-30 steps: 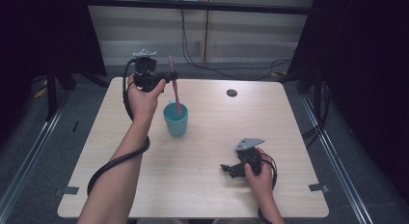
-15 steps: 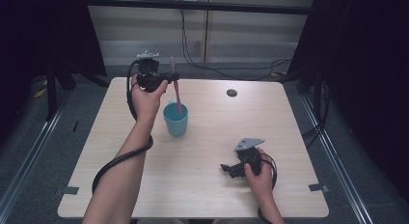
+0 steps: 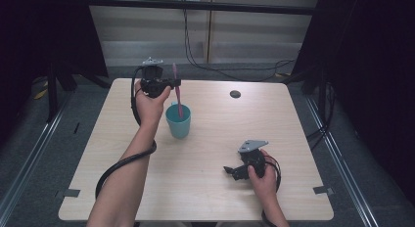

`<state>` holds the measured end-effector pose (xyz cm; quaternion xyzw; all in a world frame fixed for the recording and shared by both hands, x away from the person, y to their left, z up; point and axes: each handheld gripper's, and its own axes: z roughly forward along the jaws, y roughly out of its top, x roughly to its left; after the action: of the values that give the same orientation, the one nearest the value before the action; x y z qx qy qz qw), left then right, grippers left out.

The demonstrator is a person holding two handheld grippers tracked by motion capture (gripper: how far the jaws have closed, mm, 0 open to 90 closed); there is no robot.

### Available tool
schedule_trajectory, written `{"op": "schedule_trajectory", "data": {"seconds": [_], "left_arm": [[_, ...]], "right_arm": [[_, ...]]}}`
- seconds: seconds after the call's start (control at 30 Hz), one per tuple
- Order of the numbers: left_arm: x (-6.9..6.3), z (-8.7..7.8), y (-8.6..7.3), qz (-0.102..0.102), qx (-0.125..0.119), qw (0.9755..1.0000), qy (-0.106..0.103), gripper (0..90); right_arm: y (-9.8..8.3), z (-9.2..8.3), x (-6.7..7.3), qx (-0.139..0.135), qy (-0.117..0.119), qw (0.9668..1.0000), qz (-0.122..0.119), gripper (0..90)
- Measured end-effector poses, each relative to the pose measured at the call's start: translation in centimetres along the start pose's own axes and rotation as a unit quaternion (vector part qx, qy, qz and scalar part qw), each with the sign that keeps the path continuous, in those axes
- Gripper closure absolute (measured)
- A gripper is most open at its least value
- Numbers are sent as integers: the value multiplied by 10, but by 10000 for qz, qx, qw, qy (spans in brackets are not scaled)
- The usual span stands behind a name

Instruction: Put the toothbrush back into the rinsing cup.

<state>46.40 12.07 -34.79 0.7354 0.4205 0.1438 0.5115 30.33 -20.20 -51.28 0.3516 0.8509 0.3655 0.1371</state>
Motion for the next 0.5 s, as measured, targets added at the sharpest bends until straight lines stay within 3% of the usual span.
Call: {"op": "schedule_trajectory", "data": {"seconds": [0.5], "left_arm": [[-1,16,-26,54,95,9998,141,834]], "right_arm": [[0,0,0,0,-2,10000,-3,81]]}}
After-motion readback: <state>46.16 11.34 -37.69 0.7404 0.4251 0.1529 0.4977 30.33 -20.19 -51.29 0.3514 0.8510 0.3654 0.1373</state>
